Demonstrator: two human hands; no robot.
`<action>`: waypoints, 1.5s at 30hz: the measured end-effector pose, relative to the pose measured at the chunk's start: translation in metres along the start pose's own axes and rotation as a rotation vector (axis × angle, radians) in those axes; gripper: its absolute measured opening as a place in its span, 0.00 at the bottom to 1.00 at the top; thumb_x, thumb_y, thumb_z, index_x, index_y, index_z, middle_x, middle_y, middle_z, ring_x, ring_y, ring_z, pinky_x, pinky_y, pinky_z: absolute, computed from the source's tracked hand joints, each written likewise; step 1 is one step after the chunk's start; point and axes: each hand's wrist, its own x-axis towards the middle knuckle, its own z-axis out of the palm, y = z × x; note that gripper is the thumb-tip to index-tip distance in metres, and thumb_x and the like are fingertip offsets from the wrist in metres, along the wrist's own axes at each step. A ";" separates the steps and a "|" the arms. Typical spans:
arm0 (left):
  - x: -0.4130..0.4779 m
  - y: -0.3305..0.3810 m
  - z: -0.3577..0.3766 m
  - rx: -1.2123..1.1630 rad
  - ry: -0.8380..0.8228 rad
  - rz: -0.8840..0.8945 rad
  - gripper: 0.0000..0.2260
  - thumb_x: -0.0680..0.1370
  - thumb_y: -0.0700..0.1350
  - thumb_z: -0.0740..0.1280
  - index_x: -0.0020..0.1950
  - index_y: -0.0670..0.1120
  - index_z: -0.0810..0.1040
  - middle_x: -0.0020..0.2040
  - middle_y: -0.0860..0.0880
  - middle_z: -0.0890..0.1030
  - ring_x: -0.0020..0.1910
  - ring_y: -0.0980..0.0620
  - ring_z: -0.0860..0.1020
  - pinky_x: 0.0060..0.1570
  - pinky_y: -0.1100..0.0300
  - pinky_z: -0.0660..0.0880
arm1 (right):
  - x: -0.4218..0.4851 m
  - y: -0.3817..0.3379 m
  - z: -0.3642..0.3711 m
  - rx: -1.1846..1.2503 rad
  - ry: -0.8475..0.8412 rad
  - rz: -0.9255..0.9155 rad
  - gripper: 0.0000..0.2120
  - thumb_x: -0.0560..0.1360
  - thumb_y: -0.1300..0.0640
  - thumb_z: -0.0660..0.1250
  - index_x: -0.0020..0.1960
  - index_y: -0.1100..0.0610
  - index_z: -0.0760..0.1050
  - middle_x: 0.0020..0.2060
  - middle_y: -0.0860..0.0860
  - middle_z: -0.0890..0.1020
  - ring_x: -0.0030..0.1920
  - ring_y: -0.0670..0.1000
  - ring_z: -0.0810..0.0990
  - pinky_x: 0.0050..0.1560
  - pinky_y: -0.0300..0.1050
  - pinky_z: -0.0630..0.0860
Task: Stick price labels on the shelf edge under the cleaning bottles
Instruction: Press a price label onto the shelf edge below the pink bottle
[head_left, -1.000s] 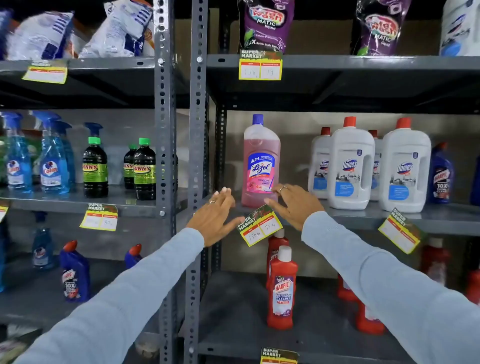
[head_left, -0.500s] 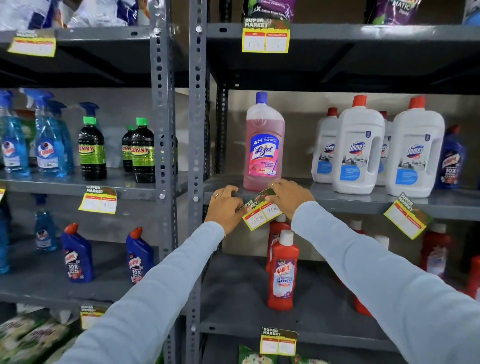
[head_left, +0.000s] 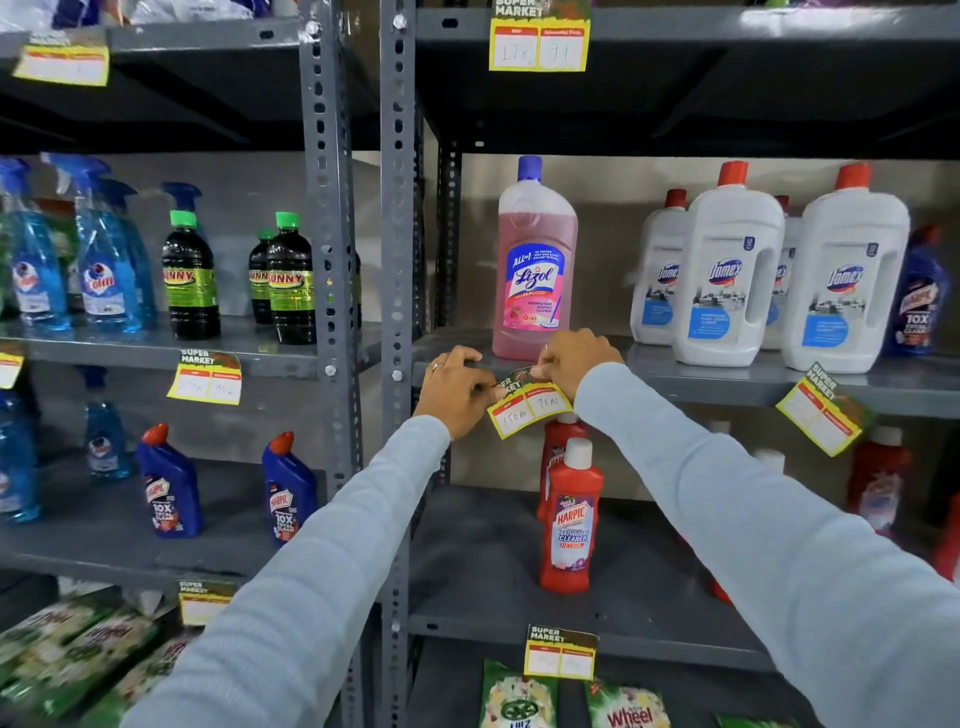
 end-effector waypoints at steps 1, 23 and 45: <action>0.001 -0.002 -0.001 0.003 -0.001 0.005 0.11 0.75 0.48 0.68 0.51 0.43 0.83 0.64 0.43 0.73 0.64 0.42 0.69 0.64 0.49 0.64 | -0.001 0.002 0.000 0.037 0.005 0.012 0.18 0.74 0.47 0.67 0.59 0.56 0.78 0.54 0.56 0.83 0.50 0.55 0.81 0.47 0.46 0.76; 0.020 0.004 -0.028 0.132 -0.182 -0.003 0.14 0.72 0.54 0.70 0.45 0.44 0.86 0.53 0.47 0.80 0.54 0.46 0.77 0.54 0.52 0.73 | 0.013 0.021 0.016 0.255 -0.090 0.087 0.20 0.73 0.49 0.70 0.58 0.62 0.80 0.58 0.57 0.82 0.56 0.59 0.81 0.60 0.52 0.77; 0.018 0.029 0.006 0.179 0.085 -0.263 0.25 0.65 0.67 0.69 0.49 0.49 0.73 0.57 0.46 0.78 0.62 0.42 0.71 0.67 0.41 0.65 | -0.001 0.027 0.033 0.271 0.244 0.075 0.11 0.72 0.54 0.72 0.41 0.56 0.69 0.47 0.55 0.79 0.47 0.55 0.79 0.52 0.48 0.80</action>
